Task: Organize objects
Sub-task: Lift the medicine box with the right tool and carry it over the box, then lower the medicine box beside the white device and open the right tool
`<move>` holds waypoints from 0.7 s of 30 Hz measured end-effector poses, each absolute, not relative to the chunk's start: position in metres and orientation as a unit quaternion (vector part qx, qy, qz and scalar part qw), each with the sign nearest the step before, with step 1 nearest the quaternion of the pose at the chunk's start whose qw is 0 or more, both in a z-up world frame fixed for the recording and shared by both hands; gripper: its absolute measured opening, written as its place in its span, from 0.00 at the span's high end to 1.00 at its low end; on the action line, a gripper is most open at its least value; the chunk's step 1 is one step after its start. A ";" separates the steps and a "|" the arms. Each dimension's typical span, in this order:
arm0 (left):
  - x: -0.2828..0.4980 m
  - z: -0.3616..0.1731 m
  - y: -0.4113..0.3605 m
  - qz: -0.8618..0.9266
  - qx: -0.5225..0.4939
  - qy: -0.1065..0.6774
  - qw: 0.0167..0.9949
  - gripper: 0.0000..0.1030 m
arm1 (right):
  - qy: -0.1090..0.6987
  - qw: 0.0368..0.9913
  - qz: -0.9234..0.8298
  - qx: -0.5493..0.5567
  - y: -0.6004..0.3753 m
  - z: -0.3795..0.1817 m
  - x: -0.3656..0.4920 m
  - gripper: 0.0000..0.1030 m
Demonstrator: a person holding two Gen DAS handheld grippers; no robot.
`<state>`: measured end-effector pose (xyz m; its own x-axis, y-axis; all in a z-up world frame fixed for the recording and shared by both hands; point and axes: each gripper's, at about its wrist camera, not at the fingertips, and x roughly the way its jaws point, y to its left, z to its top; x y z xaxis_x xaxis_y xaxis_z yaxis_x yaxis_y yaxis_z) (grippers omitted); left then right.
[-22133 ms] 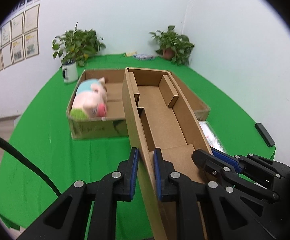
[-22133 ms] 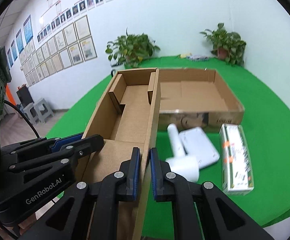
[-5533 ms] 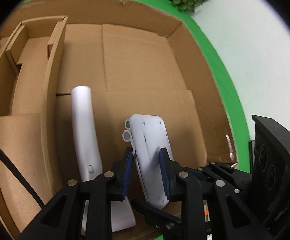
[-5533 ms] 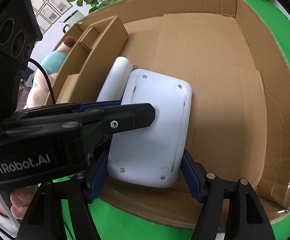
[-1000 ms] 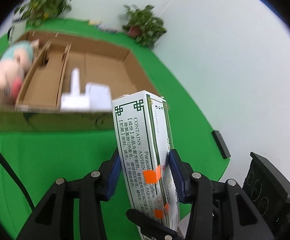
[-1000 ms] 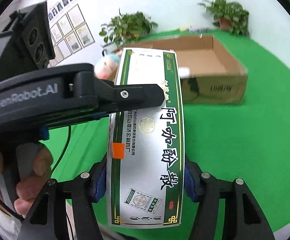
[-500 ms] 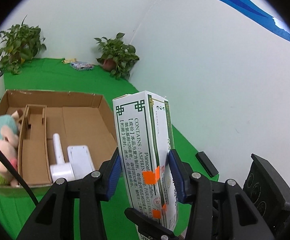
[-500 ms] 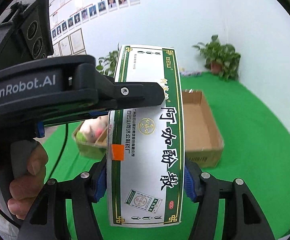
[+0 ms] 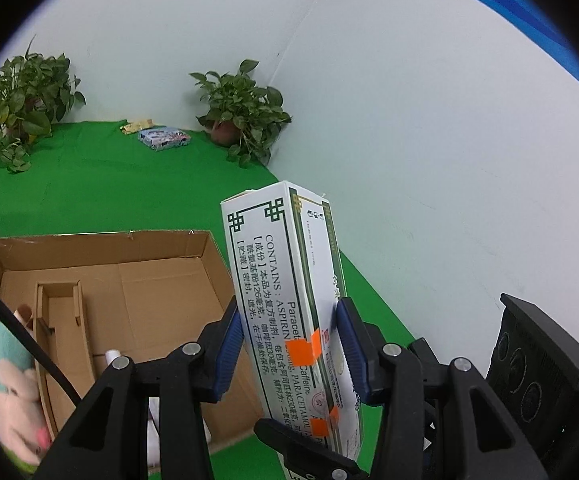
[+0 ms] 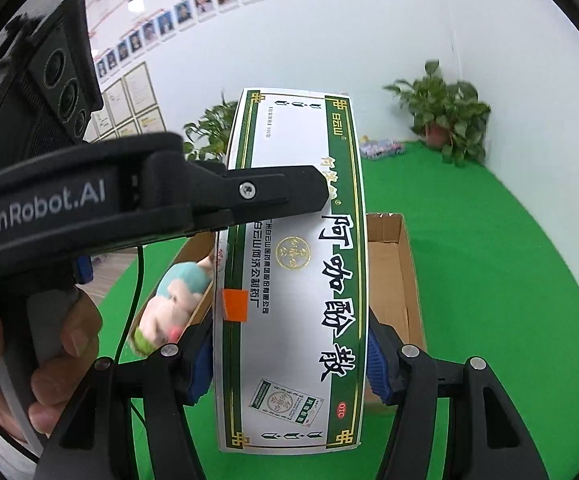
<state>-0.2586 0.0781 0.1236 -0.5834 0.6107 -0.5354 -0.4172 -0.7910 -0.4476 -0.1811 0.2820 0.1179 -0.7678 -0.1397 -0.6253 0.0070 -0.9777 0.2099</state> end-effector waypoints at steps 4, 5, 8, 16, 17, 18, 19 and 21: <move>-0.299 0.099 0.081 0.863 -0.384 -0.154 0.289 0.57 | -0.109 0.038 -0.919 0.377 0.295 0.112 -0.219 0.43; -0.306 0.090 0.081 0.859 -0.393 -0.158 0.288 0.57 | -0.111 0.038 -0.915 0.386 0.298 0.108 -0.228 0.43; -0.327 0.058 0.080 0.844 -0.424 -0.170 0.281 0.57 | -0.121 0.039 -0.900 0.416 0.304 0.082 -0.251 0.43; -0.359 -0.038 0.077 0.798 -0.505 -0.199 0.261 0.57 | -0.150 0.048 -0.849 0.504 0.309 -0.009 -0.295 0.43; -0.362 -0.047 0.078 0.794 -0.513 -0.200 0.259 0.57 | -0.156 0.049 -0.843 0.512 0.306 -0.018 -0.291 0.43; -0.364 -0.057 0.080 0.788 -0.520 -0.205 0.258 0.57 | -0.163 0.048 -0.836 0.521 0.309 -0.027 -0.295 0.43; -0.367 -0.064 0.081 0.783 -0.526 -0.209 0.257 0.57 | -0.166 0.045 -0.832 0.528 0.311 -0.034 -0.299 0.43; -0.371 -0.078 0.083 0.775 -0.537 -0.214 0.257 0.57 | -0.167 0.040 -0.825 0.539 0.313 -0.047 -0.301 0.43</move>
